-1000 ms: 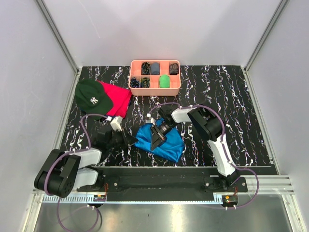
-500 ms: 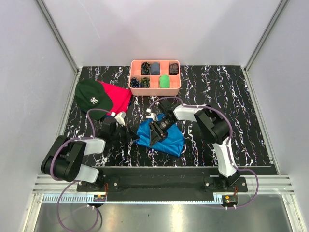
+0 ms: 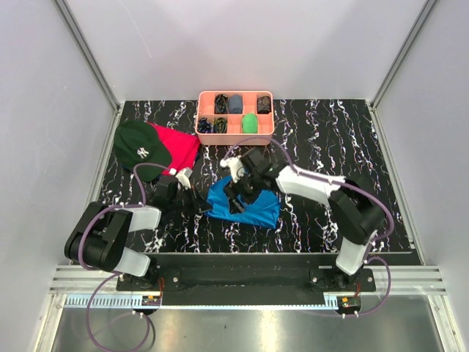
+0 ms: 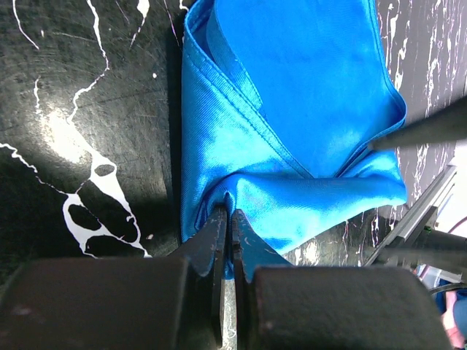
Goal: Fold the napkin, place the utensils inside, and roll it up
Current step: Roll the napkin with the utensil
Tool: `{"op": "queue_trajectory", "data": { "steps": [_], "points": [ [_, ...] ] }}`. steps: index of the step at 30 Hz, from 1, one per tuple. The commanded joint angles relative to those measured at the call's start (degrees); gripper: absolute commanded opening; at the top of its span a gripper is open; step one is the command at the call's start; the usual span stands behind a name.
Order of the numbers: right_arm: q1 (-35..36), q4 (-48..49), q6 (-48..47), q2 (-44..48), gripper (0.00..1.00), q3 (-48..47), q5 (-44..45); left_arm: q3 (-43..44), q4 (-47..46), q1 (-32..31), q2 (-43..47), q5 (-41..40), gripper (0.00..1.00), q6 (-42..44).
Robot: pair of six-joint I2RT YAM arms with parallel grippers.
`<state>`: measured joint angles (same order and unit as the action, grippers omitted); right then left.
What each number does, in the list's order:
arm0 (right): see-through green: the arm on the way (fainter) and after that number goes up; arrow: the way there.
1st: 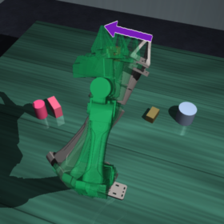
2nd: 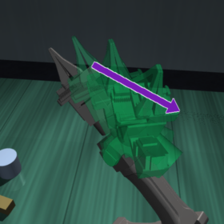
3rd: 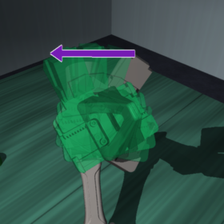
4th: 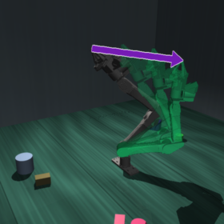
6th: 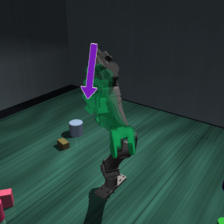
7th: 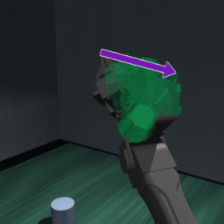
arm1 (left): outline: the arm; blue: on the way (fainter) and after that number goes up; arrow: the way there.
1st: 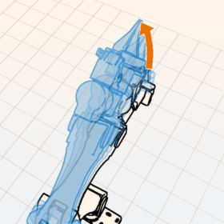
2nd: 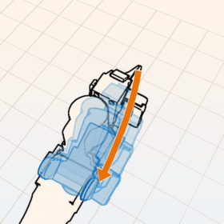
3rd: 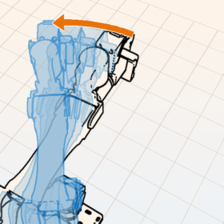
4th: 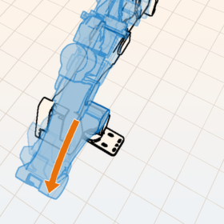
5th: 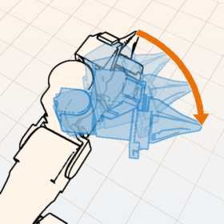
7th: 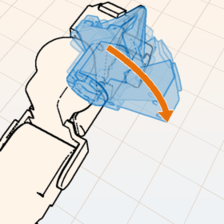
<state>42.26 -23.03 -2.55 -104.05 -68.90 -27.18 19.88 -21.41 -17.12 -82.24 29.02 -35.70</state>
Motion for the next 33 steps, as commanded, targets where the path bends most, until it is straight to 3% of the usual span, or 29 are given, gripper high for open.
{"op": "queue_trajectory", "data": {
  "steps": [1, 6, 19, 25, 28, 33],
  "points": [
    [9.9, 6.5, -5.5, 6.0, 0.79, 3.9, 17.6, 1.0, 6.2, 0.2, -1.7, -2.4, 0.0, 0.8],
    [14.1, 9.0, -8.3, 5.5, 0.8, 5.8, 24.5, 1.8, 7.2, 0.2, -2.5, -2.9, 0.0, 0.4],
    [14.3, 9.1, -10.2, 0.2, 0.72, 4.0, 20.1, 2.6, 7.8, 0.2, -3.3, -2.5, 0.0, -0.2],
    [14.3, 9.1, -10.7, -2.5, 0.69, 4.0, 23.6, 2.8, 8.0, 0.2, -3.4, -1.9, 0.0, 0.2],
    [14.2, 8.4, -10.6, -3.7, 0.65, 3.5, 25.2, 3.1, 7.9, 0.2, -3.0, -1.4, 0.0, 0.4],
    [13.6, 5.8, -9.8, -5.7, 0.5, 2.5, 25.1, 3.4, 8.0, 0.2, -1.6, -1.2, 0.0, 0.4]
  ]
}}
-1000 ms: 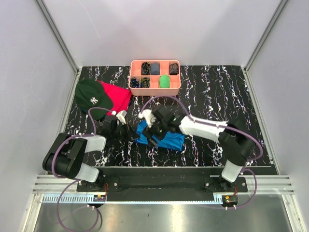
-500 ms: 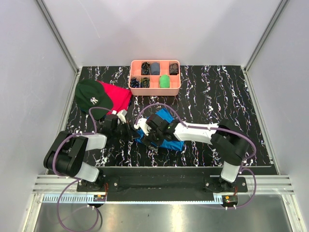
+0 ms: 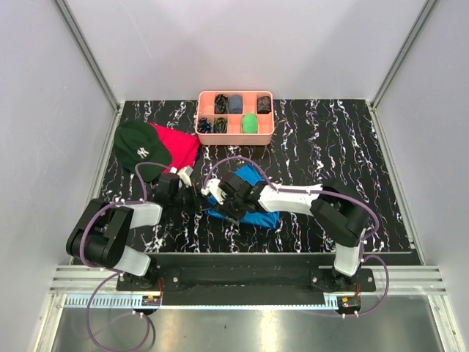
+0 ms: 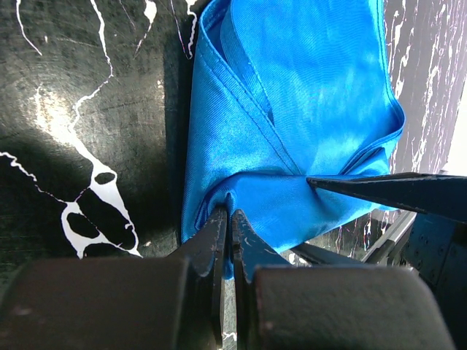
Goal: Fold the napkin, place the utensils inside, and roll it up
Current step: Roll the napkin with the utensil
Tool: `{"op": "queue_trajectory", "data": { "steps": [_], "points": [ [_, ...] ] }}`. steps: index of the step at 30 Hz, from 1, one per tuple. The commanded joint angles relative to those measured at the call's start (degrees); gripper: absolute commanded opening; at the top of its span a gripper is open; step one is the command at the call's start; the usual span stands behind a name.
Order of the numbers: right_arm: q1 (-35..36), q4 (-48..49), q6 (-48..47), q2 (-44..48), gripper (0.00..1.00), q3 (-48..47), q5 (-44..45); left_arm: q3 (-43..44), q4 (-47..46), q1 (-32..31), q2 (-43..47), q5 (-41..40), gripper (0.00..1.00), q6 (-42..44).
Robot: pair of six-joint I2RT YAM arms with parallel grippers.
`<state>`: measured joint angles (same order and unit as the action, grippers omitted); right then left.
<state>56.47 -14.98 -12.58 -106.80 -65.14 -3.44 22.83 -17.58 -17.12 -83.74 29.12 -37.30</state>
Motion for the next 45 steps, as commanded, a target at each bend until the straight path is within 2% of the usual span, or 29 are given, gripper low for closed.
{"op": "queue_trajectory", "data": {
  "steps": [1, 4, 6, 7, 10, 14, 21, 28, 33, 40, 45],
  "points": [
    [-0.7, -3.2, 0.4, -3.3, 0.48, -1.5, 0.9, 0.7, 4.2, 0.2, 0.1, -1.3, 0.01, 2.0],
    [-0.9, -5.8, 0.8, -4.9, 0.42, -2.5, -1.0, 1.6, 4.8, 0.2, 1.3, -1.2, 0.05, 1.6],
    [-0.9, -7.0, 1.1, -5.3, 0.4, -3.1, -3.2, 3.0, 6.6, 0.1, 2.9, -1.5, 0.14, 1.6],
    [-1.0, -8.1, 1.2, -5.5, 0.38, -3.5, -4.9, 3.6, 7.6, 0.2, 3.6, -2.8, 0.21, 1.9],
    [-1.3, -10.8, 1.5, -6.2, 0.37, -4.6, -7.4, 5.5, 12.5, 0.2, 7.2, -6.3, 0.29, 3.0],
    [-1.7, -13.0, 1.8, -7.2, 0.36, -5.6, -12.2, 5.4, 16.3, 0.2, 13.5, -9.3, 0.45, 3.2],
    [-3.3, -15.2, 1.8, -8.2, 0.36, -7.0, -20.5, 0.7, 18.7, 0.3, 19.9, -13.3, 0.54, 2.7],
    [-5.7, -18.2, 2.0, -10.2, 0.35, -9.8, -27.9, -2.9, 16.1, 0.3, 21.3, -10.8, 0.66, 0.9],
    [-7.2, -20.5, 2.1, -12.4, 0.35, -11.3, -30.7, -5.9, 11.2, 0.3, 20.7, -7.2, 0.67, -1.7],
    [-8.0, -22.4, 1.7, -14.7, 0.34, -13.4, -34.7, -7.7, 7.3, 0.3, 18.1, -7.2, 0.66, -1.9],
    [-9.3, -23.2, 1.2, -16.2, 0.34, -14.5, -36.9, -8.5, 3.7, 0.3, 15.2, -4.3, 0.56, -2.8]
  ]
}}
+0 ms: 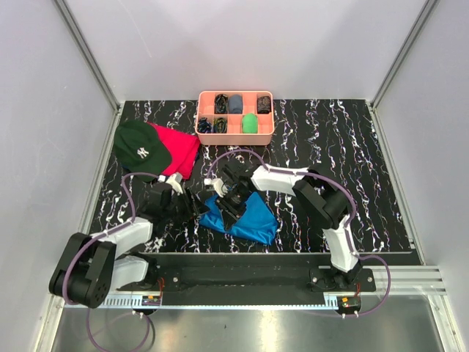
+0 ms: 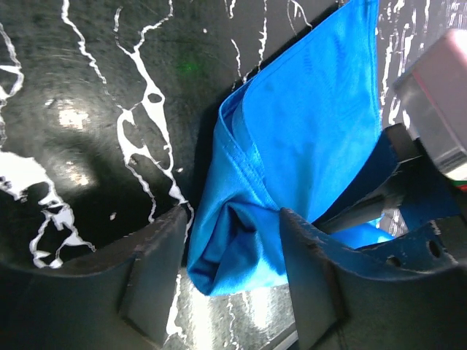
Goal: Fold the napkin, place the utensils inside, and roll it up
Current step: Roll the napkin with the utensil
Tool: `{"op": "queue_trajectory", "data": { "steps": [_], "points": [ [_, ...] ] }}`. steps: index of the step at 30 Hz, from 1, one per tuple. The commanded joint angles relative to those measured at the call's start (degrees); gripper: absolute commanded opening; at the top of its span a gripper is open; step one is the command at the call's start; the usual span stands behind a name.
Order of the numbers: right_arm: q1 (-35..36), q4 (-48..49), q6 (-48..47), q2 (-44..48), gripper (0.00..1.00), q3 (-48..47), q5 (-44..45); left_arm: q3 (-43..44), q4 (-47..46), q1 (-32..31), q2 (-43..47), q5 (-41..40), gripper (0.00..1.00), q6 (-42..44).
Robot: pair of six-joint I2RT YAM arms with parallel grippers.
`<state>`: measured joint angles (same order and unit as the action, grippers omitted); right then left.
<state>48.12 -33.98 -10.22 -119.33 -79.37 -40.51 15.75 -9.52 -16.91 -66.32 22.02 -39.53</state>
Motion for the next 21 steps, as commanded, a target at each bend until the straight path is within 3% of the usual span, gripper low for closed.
{"op": "queue_trajectory", "data": {
  "steps": [1, 5, 10, 13, 15, 21],
  "points": [
    [-1.0, -4.3, -1.2, -4.2, 0.34, -0.4, -0.1, -1.9, -5.6, 0.1, -2.9, 3.3, 0.54, -1.0],
    [-1.8, -5.0, -1.5, -5.3, 0.34, -1.3, -1.1, -2.4, -6.7, 0.1, -4.2, 4.5, 0.43, -1.1],
    [-3.0, -5.0, -1.6, -6.1, 0.34, -2.5, -2.0, -2.2, -5.6, 0.1, -5.6, 4.1, 0.17, -1.0],
    [-3.5, -5.0, -1.3, -5.8, 0.35, -3.1, -1.9, -1.9, -4.8, 0.1, -6.5, 3.7, 0.08, -0.9],
    [-3.9, -4.9, -1.1, -5.5, 0.38, -3.4, -0.8, -1.4, -4.0, 0.1, -7.5, 3.6, 0.05, -0.7],
    [-4.1, -4.1, 0.5, -0.7, 0.58, -3.8, 3.8, 1.7, 1.2, 0.1, -9.7, 2.5, 0.0, 0.9]
  ]
}}
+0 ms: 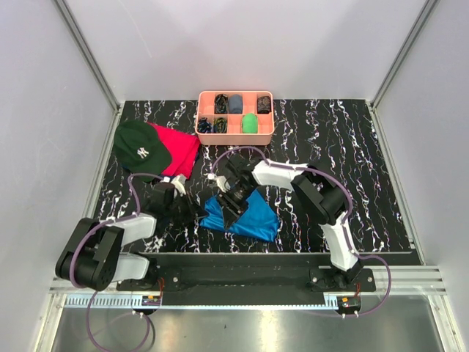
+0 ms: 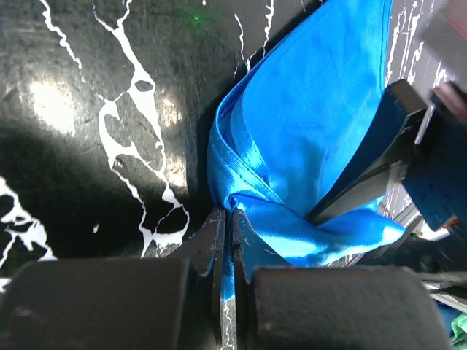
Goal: Fold the napkin, place the utensils inside, and roll it up
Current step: Roll the napkin with the utensil
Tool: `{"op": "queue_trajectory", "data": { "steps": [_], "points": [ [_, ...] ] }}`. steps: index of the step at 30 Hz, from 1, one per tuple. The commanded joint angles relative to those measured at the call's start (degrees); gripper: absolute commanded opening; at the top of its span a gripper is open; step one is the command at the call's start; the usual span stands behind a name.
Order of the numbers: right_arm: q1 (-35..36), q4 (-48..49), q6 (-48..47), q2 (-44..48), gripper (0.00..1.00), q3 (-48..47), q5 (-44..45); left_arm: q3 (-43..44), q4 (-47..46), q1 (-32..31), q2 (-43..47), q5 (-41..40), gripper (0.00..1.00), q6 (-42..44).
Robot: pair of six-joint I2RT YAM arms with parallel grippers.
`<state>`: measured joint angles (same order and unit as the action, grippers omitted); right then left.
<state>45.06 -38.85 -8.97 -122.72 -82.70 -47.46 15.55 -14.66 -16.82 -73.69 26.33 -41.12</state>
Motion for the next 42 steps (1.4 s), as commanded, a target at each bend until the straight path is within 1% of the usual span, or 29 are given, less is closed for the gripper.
{"op": "queue_trajectory", "data": {
  "steps": [1, 5, 8, 9, 10, 11, 13, 14, 16, 17, 20, 23, 26, 28, 29, 31, 32, 35, 36, 39, 40, 41, 42],
  "points": [
    [-1.0, 1.4, -0.2, 4.9, 0.62, -0.2, 11.4, 3.0, 7.2, 0.0, -2.5, -2.0, 0.0, 3.1],
    [-0.5, 5.4, 1.8, 12.3, 0.7, 3.1, 17.0, 5.2, 11.0, 0.0, -3.5, -2.9, 0.0, 3.6],
    [1.8, 11.5, 2.5, 19.2, 0.73, 10.9, 24.5, 8.1, 16.0, 0.2, -4.4, -4.3, 0.0, 5.3],
    [2.9, 13.2, 2.4, 22.4, 0.74, 12.6, 29.6, 9.2, 17.7, 0.2, -5.1, -4.4, 0.0, 5.4],
    [5.6, 16.1, 1.7, 23.7, 0.75, 14.3, 32.6, 9.5, 17.9, 0.4, -5.4, -3.7, 0.0, 5.4],
    [7.5, 17.5, 1.2, 24.9, 0.75, 17.3, 38.1, 9.8, 18.0, 0.5, -5.6, -3.2, 0.0, 5.2],
    [11.9, 20.6, 0.5, 27.3, 0.76, 19.7, 42.5, 10.5, 18.2, 0.6, -6.6, -1.8, 0.0, 4.9],
    [12.9, 21.4, 0.4, 27.8, 0.76, 21.3, 45.6, 10.8, 18.4, 0.6, -6.9, -1.5, 0.0, 4.9],
    [15.0, 23.5, 0.5, 28.6, 0.77, 22.7, 47.9, 11.7, 19.5, 0.7, -7.4, -1.4, 0.0, 5.3],
    [16.5, 24.3, 0.4, 28.8, 0.77, 23.8, 50.5, 11.8, 19.8, 0.8, -7.6, -1.2, 0.0, 5.4],
    [18.5, 25.8, -0.3, 28.1, 0.77, 24.3, 51.2, 12.3, 20.4, 1.0, -7.8, -0.8, 0.0, 5.4],
    [18.8, 25.8, -1.3, 25.3, 0.76, 23.8, 51.7, 12.4, 20.2, 1.1, -8.0, -0.4, 0.0, 5.3],
    [18.8, 25.9, -2.0, 22.9, 0.73, 23.1, 51.2, 12.2, 20.2, 1.1, -7.8, 0.0, 0.0, 5.3],
    [18.8, 25.9, -2.2, 21.2, 0.7, 22.8, 51.2, 12.2, 20.1, 1.1, -7.4, 0.3, 0.0, 5.3],
    [18.8, 25.8, -2.1, 20.8, 0.64, 22.5, 51.9, 12.2, 19.9, 1.1, -7.2, 0.5, 0.0, 5.4],
    [18.8, 25.2, -2.0, 19.6, 0.57, 22.3, 51.9, 12.2, 19.8, 1.1, -6.8, 0.7, 0.0, 5.4],
    [18.7, 24.9, -1.9, 19.4, 0.52, 22.0, 51.6, 12.3, 19.8, 1.1, -6.6, 0.7, 0.0, 5.4],
    [17.7, 22.8, -1.2, 18.0, 0.47, 21.0, 48.2, 12.2, 19.3, 1.1, -6.3, 1.2, 0.0, 5.5],
    [17.3, 22.3, -1.0, 17.5, 0.43, 20.7, 47.2, 12.1, 19.3, 1.1, -6.2, 1.3, 0.03, 5.5],
    [15.6, 19.9, 0.2, 16.7, 0.36, 20.0, 39.7, 12.1, 18.6, 1.1, -4.9, 1.4, 0.11, 5.4],
    [15.2, 19.4, 0.3, 16.5, 0.35, 19.9, 38.2, 12.1, 18.8, 1.2, -4.2, 0.7, 0.21, 5.3],
    [14.5, 19.1, 0.4, 16.2, 0.33, 19.7, 34.8, 12.3, 19.1, 1.3, -2.6, 0.2, 0.25, 5.3],
    [14.1, 18.6, 0.6, 15.8, 0.32, 19.7, 33.2, 12.4, 19.4, 1.3, -1.7, -0.3, 0.3, 5.2]
  ]
}}
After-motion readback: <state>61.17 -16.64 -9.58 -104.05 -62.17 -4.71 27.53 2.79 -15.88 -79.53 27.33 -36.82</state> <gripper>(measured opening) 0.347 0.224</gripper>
